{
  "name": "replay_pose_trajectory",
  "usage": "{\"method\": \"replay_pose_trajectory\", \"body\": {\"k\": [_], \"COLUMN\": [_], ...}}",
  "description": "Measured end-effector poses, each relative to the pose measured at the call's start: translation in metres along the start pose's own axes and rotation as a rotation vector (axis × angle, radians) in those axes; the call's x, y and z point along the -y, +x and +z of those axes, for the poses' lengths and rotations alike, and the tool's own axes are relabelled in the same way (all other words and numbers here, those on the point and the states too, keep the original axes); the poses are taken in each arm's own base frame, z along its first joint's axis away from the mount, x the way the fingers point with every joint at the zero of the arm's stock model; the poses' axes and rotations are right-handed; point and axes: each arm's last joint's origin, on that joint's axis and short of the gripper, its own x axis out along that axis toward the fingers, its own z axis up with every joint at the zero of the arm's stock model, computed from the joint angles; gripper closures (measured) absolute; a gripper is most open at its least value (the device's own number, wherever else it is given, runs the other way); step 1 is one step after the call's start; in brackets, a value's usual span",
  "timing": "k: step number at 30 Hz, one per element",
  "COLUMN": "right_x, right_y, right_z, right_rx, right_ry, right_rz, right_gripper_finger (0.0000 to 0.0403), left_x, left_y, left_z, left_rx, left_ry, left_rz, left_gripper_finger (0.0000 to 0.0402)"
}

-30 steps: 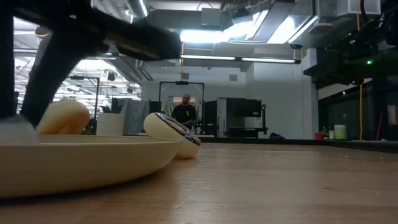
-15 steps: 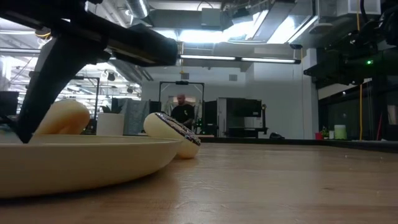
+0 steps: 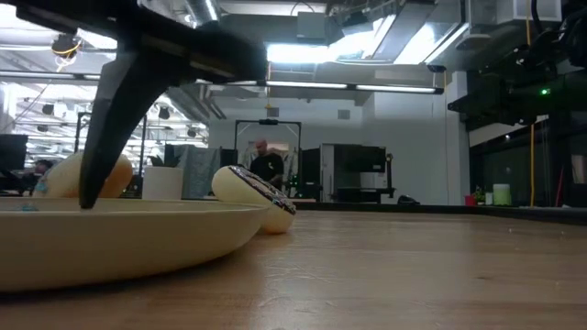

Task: Pick & Place donuts
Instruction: Put the right small light blue donut on the gray plate, then put the left small blue donut on the gray plate

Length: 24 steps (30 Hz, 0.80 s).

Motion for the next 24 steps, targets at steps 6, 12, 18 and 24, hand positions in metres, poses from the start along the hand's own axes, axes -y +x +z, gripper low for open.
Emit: {"method": "replay_pose_trajectory", "body": {"k": [6,12,18,24], "right_x": [0.000,0.000,0.000,0.000], "right_y": [0.000,0.000,0.000,0.000], "right_z": [0.000,0.000,0.000,0.000], "right_rx": [0.000,-0.001,-0.001,0.000], "right_ry": [0.000,0.000,0.000,0.000], "right_rz": [0.000,0.000,0.000,0.000], "right_gripper_finger": [0.0038,0.0038,0.0038,0.0038], "left_x": [0.000,-0.012,-0.029,-0.042], "left_y": [-0.013,-0.041,-0.073,-0.093], "left_z": [-0.006,-0.019,-0.039,-0.059], "left_rx": [0.018,0.094,0.169,0.185], "left_ry": [0.002,-0.145,-0.358,-0.456], "left_rz": [-0.004,0.005,0.038,0.072], "left_gripper_finger": [0.0228,0.0232,0.0231,0.0231]}}
